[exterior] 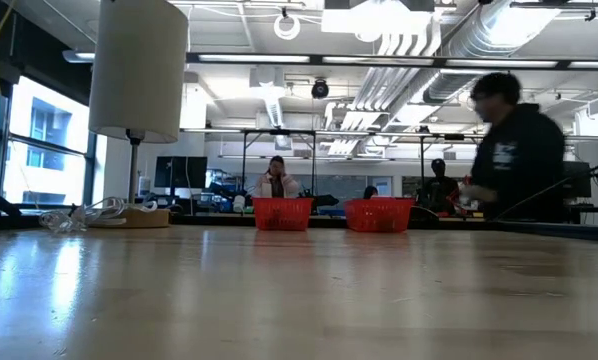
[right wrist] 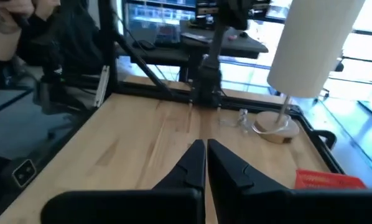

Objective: Pick & Place Office items
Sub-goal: Return to Home Position

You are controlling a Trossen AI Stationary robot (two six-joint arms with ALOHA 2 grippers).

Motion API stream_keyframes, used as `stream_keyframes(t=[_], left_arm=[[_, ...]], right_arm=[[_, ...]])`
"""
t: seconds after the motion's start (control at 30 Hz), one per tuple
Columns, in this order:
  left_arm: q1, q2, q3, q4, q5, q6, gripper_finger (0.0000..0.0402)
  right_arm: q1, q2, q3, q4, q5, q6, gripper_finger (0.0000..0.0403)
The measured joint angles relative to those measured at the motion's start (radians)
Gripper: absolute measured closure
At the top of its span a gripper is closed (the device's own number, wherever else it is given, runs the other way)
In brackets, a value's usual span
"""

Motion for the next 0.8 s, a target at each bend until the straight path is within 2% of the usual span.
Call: stream_keyframes(t=[0.23,0.37,0.57,0.8], left_arm=[[0.006,-0.107,-0.057,-0.046,0.017,-0.064,0.0401],[-0.002,-0.162,-0.109,-0.043,0.017,-0.081,0.0401],[-0.004,-0.252,-0.224,-0.008,0.017,-0.107,0.0401],[-0.004,-0.385,-0.354,0.052,0.018,-0.125,0.0401]], right_arm=[[-0.051,-0.136,-0.086,0.009,-0.022,0.01,0.0399],[-0.051,-0.194,-0.177,0.089,-0.043,0.006,0.0399],[-0.051,-0.248,-0.343,0.227,-0.07,-0.041,0.0399],[-0.108,-0.329,-0.463,0.26,-0.079,-0.031,0.0399]])
